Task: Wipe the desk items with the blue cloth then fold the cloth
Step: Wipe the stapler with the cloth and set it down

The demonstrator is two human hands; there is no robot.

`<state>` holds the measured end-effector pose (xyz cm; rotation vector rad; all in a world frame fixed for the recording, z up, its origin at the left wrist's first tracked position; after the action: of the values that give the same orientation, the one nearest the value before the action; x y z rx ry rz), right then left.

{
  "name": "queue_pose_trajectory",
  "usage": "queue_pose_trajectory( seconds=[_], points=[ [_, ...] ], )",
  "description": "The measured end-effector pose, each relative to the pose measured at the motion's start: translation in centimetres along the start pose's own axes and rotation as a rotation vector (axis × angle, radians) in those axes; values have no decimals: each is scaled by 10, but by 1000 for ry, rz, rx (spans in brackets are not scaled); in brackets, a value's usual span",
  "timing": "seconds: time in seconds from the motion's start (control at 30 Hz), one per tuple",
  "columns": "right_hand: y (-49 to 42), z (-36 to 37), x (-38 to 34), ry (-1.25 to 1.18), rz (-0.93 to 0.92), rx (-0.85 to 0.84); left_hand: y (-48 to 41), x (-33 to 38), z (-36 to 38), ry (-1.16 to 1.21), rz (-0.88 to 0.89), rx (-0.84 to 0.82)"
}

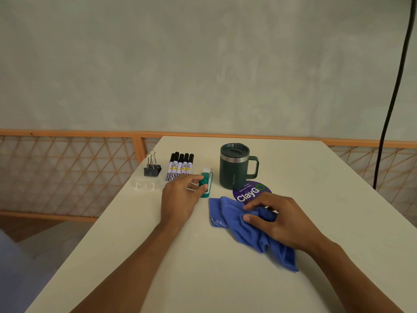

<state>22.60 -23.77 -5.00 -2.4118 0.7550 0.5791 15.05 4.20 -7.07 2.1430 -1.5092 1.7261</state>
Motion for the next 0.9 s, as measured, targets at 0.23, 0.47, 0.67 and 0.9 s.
queue_pose_trajectory(
  seconds=[0.23,0.47,0.67,0.9],
  points=[
    [-3,1,-1,-29,12,54,-2,-1,2,-15,-10,-7],
    [-3,3,-3,-48,22,79,-2,-3,2,-11,-18,-18],
    [-3,4,-7,-38,17,65,-2,-3,2,1,-15,-18],
    [-2,1,-10,-137,64,106,2,14,-4,-97,21,19]
  ],
)
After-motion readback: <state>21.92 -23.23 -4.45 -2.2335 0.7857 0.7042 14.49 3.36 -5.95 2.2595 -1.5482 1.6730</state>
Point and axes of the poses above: each hand's wrist, its own y-axis away from the middle knuckle, its own z-axis out of the palm, x = y × z, the point moved 4 cm from there along -y, towards the middle knuckle, and after that the axes turned 6 degrees about y, right-handed, at the moved point
